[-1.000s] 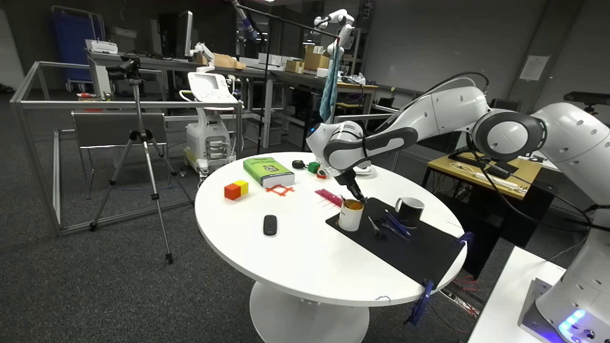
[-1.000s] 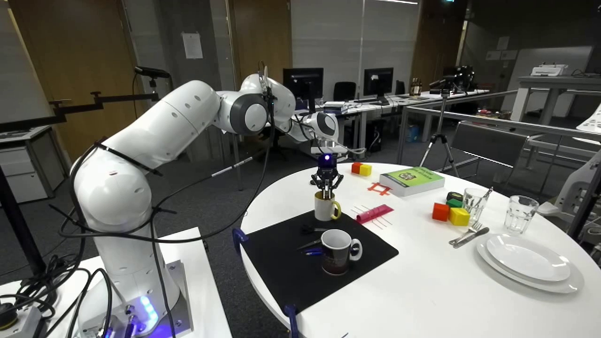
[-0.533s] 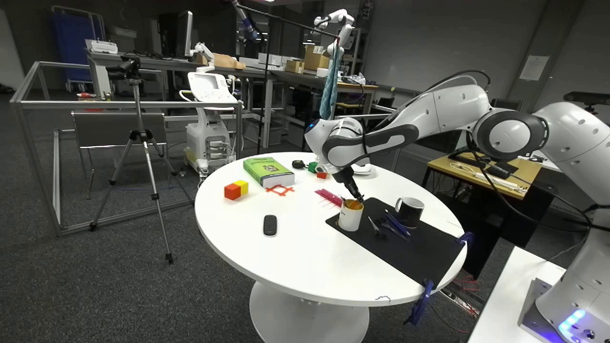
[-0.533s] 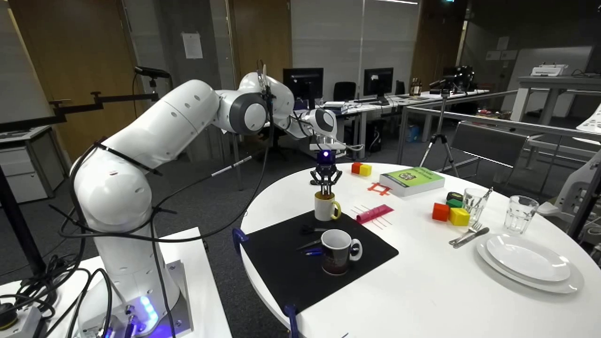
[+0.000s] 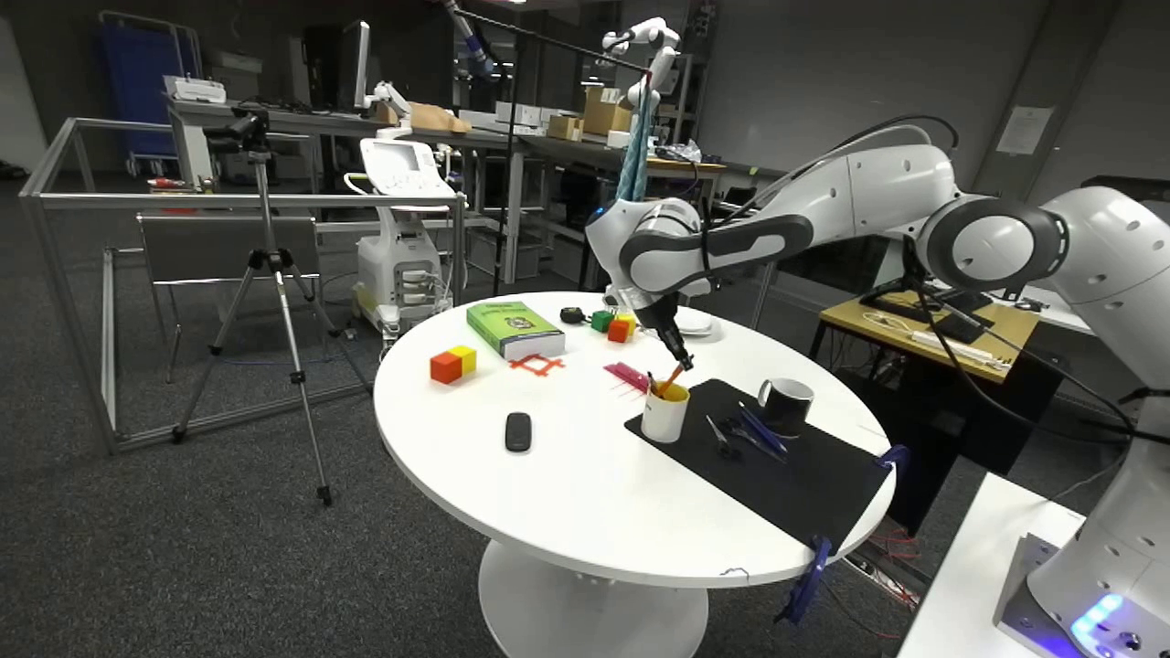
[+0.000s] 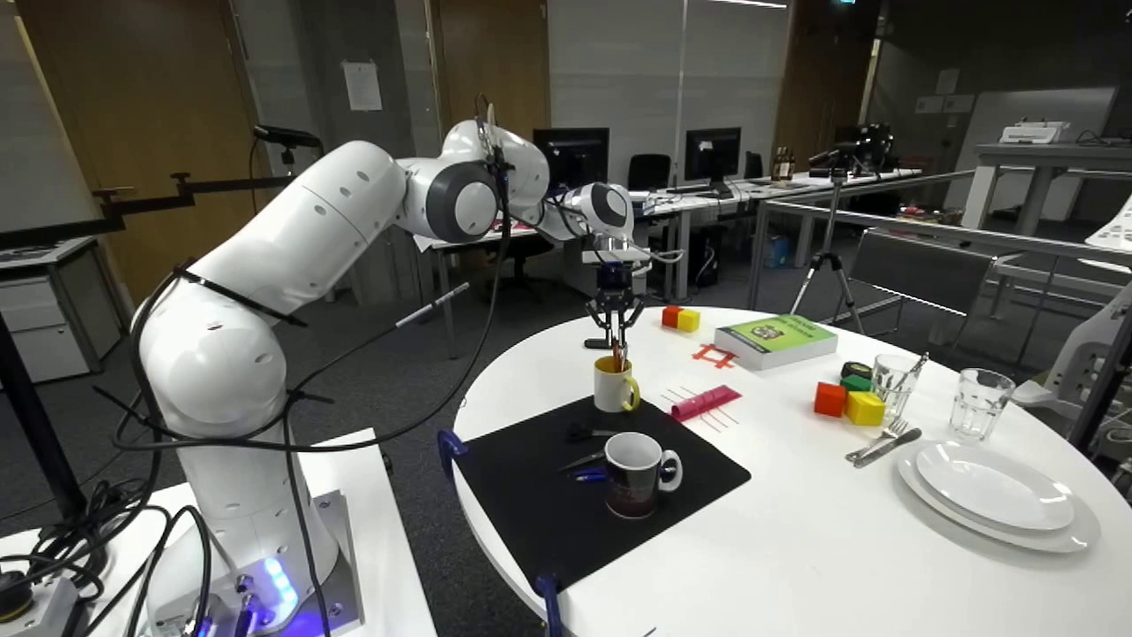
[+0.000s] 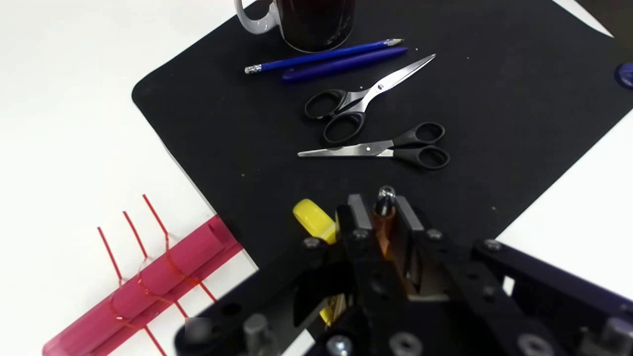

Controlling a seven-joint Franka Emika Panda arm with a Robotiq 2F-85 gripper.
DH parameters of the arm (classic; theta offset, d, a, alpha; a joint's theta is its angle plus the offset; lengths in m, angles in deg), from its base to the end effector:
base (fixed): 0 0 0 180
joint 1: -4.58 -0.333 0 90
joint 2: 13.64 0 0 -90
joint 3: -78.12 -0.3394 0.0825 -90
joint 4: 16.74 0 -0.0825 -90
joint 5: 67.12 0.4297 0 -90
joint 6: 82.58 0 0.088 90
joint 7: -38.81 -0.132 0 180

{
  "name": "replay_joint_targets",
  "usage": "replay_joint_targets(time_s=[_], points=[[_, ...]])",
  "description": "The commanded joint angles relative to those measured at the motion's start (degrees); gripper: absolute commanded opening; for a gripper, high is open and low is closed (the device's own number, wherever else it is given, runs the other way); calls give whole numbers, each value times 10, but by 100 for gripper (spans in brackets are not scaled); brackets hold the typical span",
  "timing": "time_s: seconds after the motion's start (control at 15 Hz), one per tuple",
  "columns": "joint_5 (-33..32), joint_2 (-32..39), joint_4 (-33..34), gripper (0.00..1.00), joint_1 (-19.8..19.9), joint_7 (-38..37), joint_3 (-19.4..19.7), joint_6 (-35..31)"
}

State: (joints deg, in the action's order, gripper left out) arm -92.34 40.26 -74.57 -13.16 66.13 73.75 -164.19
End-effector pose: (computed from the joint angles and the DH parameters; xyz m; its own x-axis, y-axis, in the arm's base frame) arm 0.7390 0.2147 0.2357 0.5200 0.6160 -0.5917 0.7970 -0.5992 0.0765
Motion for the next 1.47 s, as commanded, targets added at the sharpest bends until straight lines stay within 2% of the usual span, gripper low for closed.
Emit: replay_joint_targets(time_s=[0.0,0.33,0.67,0.8,1.4], points=[[28,-43,-4,4,15,-2,-6,27],[67,-75,-2,4,42,0,-4,39],[96,-103,-20,4,68,-14,-3,20],[108,-117,-42,4,75,-37,-3,-9],[126,-175,-189,4,96,-185,7,-217]])
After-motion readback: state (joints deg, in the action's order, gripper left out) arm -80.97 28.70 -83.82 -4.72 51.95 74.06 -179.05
